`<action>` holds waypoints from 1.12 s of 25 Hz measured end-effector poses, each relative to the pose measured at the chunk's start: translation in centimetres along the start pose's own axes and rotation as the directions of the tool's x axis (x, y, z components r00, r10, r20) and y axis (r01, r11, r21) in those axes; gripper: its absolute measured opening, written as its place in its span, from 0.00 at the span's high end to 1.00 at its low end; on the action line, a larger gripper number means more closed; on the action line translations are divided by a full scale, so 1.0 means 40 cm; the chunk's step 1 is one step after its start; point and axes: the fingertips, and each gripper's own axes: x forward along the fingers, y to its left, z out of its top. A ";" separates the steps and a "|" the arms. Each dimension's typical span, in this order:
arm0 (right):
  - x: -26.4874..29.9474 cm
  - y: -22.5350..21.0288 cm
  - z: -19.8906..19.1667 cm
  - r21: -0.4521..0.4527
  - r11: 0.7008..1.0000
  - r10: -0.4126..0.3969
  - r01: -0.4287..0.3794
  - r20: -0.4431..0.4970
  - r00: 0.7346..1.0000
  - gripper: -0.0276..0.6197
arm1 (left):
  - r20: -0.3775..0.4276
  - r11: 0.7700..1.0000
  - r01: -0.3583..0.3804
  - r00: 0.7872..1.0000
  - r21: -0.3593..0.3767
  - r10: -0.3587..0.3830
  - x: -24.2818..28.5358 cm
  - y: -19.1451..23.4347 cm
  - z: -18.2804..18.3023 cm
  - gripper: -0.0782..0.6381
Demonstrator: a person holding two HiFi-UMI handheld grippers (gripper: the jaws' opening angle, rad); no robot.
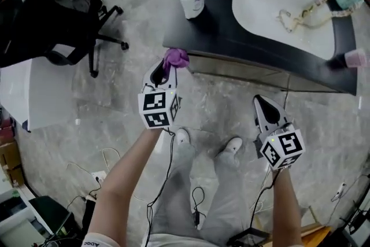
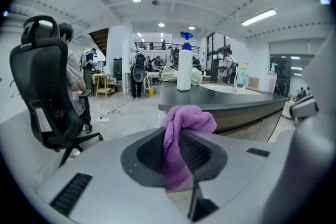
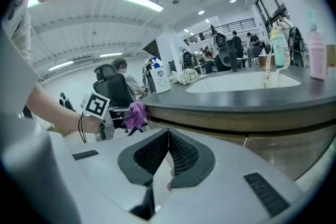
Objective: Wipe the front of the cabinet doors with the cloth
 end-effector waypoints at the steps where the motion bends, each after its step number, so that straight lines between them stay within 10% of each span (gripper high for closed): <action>1: -0.015 0.000 0.028 -0.006 1.000 -0.009 0.009 0.020 1.000 0.91 | 0.004 1.000 0.000 1.000 -0.022 0.000 -0.002 -0.007 0.003 0.79; 10: -0.250 0.086 0.203 -0.026 0.999 -0.025 0.029 0.148 0.989 0.91 | 0.219 0.968 0.179 0.966 -0.179 -0.138 -0.239 -0.085 0.184 0.79; 17: -0.486 0.180 0.378 -0.021 0.997 -0.063 0.072 0.268 0.961 0.91 | 0.340 0.912 0.406 0.868 -0.063 -0.363 -0.484 -0.227 0.421 0.79; 28: -0.762 0.318 0.631 0.014 0.977 -0.195 0.210 0.445 0.874 0.91 | 0.428 0.850 0.525 0.781 -0.054 -0.455 -0.758 -0.262 0.706 0.79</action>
